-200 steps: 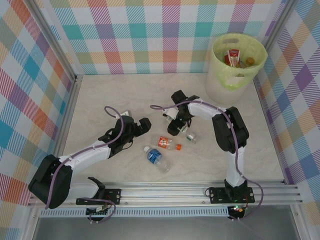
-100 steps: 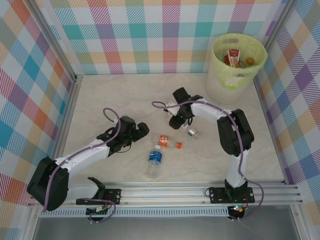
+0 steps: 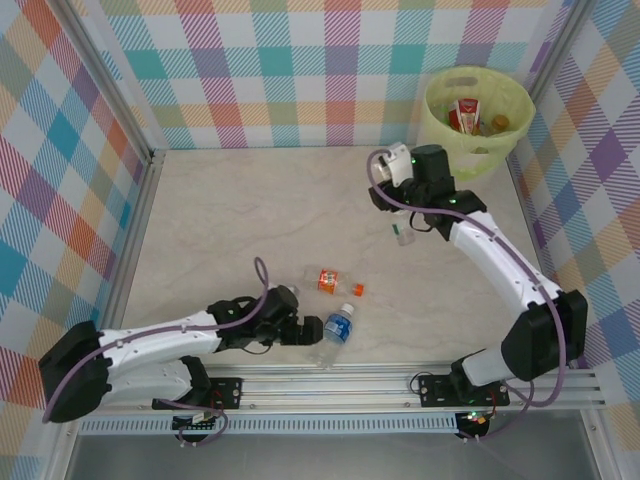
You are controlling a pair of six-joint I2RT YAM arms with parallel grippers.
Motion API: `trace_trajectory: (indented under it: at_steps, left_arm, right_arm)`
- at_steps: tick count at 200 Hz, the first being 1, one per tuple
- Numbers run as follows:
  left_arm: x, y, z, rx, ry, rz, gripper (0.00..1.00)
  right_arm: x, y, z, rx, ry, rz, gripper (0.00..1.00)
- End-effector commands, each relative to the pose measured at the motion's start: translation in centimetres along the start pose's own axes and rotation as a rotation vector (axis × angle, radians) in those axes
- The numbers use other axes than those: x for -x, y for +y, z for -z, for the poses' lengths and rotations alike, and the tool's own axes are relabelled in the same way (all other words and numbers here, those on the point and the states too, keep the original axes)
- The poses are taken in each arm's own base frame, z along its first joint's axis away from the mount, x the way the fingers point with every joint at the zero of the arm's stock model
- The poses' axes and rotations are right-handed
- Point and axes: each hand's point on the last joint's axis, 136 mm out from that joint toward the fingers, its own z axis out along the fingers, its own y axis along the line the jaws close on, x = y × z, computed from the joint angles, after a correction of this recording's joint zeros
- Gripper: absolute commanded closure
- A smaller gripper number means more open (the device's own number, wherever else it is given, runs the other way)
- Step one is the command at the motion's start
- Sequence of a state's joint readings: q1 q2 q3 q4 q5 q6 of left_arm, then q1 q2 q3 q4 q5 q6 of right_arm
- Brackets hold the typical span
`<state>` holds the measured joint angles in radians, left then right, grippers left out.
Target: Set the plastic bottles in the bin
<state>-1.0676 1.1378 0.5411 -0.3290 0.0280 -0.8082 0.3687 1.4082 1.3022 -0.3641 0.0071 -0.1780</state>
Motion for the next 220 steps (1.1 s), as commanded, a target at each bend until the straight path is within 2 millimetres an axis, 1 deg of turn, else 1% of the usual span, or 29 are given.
trace_trajectory:
  at_steps: [1,12,24,40,53,71,85,95,109,128,129,134,139,144,157,165,176,194,214,220]
  left_arm:
    - [1.2,-2.7,0.2,-0.025,-0.071,-0.152,0.0]
    - [1.3,-3.4,0.2,-0.014,-0.087,-0.205,0.0]
    - [1.3,-4.8,0.3,-0.006,-0.104,-0.29,0.0]
    - [1.3,-6.0,0.3,0.031,-0.11,-0.37,0.0]
    - [1.6,-6.9,0.1,0.031,-0.115,-0.386,0.0]
    - [2.0,-8.8,-0.1,-0.023,-0.125,-0.398,0.0]
    - [2.0,-9.9,-0.8,0.006,-0.113,-0.453,0.0]
    - [1.7,-9.6,-1.6,0.097,-0.086,-0.52,0.0]
    - [1.6,-9.4,-2.3,0.208,-0.086,-0.612,0.0]
    - [2.3,-9.1,-2.4,0.237,-0.128,-0.633,0.0]
    - [2.2,-9.1,-2.5,0.234,-0.13,-0.634,0.0]
    - [2.2,-9.2,-2.5,0.221,-0.14,-0.638,0.0]
    - [2.2,-9.3,-2.6,0.206,-0.146,-0.642,0.0]
    - [2.0,-9.4,-2.8,0.189,-0.146,-0.648,0.0]
    - [1.2,-8.9,-3.8,0.182,-0.115,-0.673,0.0]
    - [1.0,-8.4,-4.1,0.203,-0.101,-0.688,0.0]
    - [0.9,-7.8,-4.4,0.229,-0.089,-0.705,0.0]
    - [1.4,-7.3,-4.0,0.246,-0.105,-0.702,0.0]
    - [1.4,-6.7,-4.0,0.248,-0.11,-0.678,0.0]
    - [1.4,-6.5,-4.1,0.246,-0.109,-0.664,0.0]
  right_arm:
    - [5.4,-2.8,3.9,-0.036,-0.188,-0.081,0.45]
    - [7.1,-5.8,5.5,-0.093,-0.255,-0.158,0.45]
    - [8.6,-8.8,6.9,-0.138,-0.31,-0.204,0.45]
    - [10.2,-12.3,7.8,-0.162,-0.356,-0.276,0.45]
    - [11.2,-14.2,8.0,-0.159,-0.382,-0.312,0.45]
    - [12.5,-15.5,7.9,-0.161,-0.403,-0.323,0.45]
    - [13.3,-16.6,7.8,-0.178,-0.411,-0.328,0.45]
    - [13.8,-17.6,7.8,-0.197,-0.418,-0.336,0.44]
    - [14.2,-19.3,7.9,-0.232,-0.42,-0.349,0.44]
    - [14.4,-22.1,8.5,-0.312,-0.412,-0.356,0.44]
    - [14.2,-22.4,8.2,-0.316,-0.405,-0.36,0.44]
    - [14.1,-23.3,8.4,-0.34,-0.4,-0.37,0.44]
    - [13.6,-24.4,7.9,-0.362,-0.383,-0.386,0.44]
    - [13.3,-25.4,8.0,-0.388,-0.379,-0.404,0.43]
    - [12.0,-28.5,7.5,-0.473,-0.36,-0.465,0.42]
    - [11.5,-30.1,7.3,-0.51,-0.358,-0.493,0.4]
    - [11.9,-30.6,6.8,-0.472,-0.366,-0.509,0.37]
    - [12.3,-31.1,5.5,-0.449,-0.351,-0.546,0.38]
    - [12.3,-31.6,4.6,-0.45,-0.367,-0.594,0.38]
    - [12.5,-31.8,4.6,-0.445,-0.386,-0.618,0.38]
